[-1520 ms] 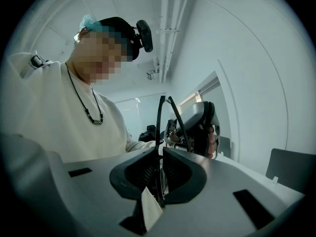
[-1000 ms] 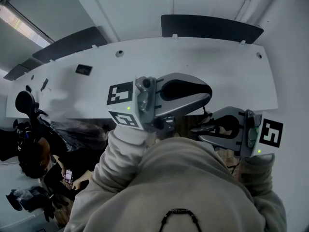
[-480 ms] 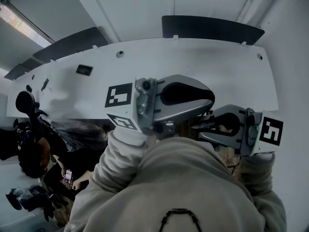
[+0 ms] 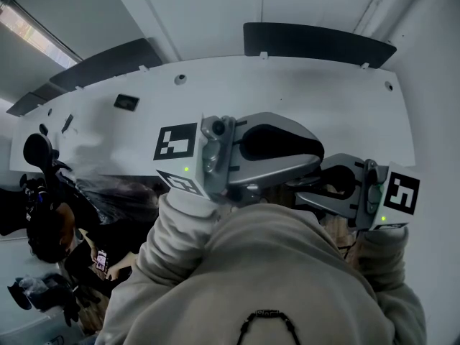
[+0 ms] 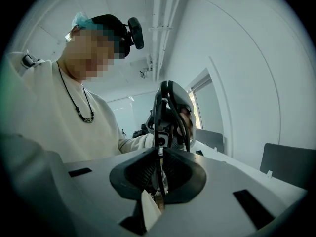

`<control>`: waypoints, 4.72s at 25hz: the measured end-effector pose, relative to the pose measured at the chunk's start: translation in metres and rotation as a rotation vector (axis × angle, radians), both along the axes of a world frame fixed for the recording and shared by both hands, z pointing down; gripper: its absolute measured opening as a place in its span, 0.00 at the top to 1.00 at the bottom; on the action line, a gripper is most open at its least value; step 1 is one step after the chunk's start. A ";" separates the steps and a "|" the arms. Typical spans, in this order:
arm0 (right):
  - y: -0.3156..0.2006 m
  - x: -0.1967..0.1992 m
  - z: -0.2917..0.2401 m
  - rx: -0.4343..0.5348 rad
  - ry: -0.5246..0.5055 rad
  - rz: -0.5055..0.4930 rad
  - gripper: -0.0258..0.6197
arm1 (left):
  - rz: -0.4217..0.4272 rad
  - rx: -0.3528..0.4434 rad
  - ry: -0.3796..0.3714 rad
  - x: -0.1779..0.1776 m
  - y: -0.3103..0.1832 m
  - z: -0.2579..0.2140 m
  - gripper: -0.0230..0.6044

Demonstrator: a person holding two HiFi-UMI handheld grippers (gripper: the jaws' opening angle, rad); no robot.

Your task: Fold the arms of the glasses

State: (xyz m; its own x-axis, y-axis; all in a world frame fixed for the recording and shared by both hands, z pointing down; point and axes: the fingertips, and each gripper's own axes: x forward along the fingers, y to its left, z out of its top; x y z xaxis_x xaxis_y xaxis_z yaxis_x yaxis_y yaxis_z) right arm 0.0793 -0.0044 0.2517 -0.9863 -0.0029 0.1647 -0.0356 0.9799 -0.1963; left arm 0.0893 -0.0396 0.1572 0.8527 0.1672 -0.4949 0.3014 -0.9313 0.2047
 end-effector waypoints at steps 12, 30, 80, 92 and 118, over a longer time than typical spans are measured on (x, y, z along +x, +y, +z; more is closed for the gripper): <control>-0.038 0.018 0.022 0.021 0.121 0.198 0.87 | -0.312 -0.112 0.009 -0.045 -0.050 0.031 0.93; -0.064 0.039 0.076 0.095 0.414 0.351 0.87 | -0.751 -0.009 -0.518 -0.073 -0.068 0.150 0.95; -0.147 -0.042 0.335 -0.077 0.812 0.043 0.87 | -1.062 -0.258 -0.624 -0.186 -0.036 0.230 0.95; -0.156 -0.033 0.452 -0.144 1.042 -0.041 0.87 | -1.177 -0.336 -0.636 -0.237 -0.032 0.236 0.95; -0.162 -0.019 0.512 -0.255 1.152 -0.044 0.67 | -1.234 -0.388 -0.620 -0.251 -0.027 0.244 0.95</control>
State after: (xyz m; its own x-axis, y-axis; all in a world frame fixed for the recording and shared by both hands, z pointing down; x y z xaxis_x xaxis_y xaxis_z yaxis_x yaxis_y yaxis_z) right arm 0.0608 -0.1663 0.7641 -0.2540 0.1886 0.9486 -0.2870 0.9219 -0.2602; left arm -0.1615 -0.0670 0.4015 0.4417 -0.8825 0.1618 -0.8741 -0.3826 0.2993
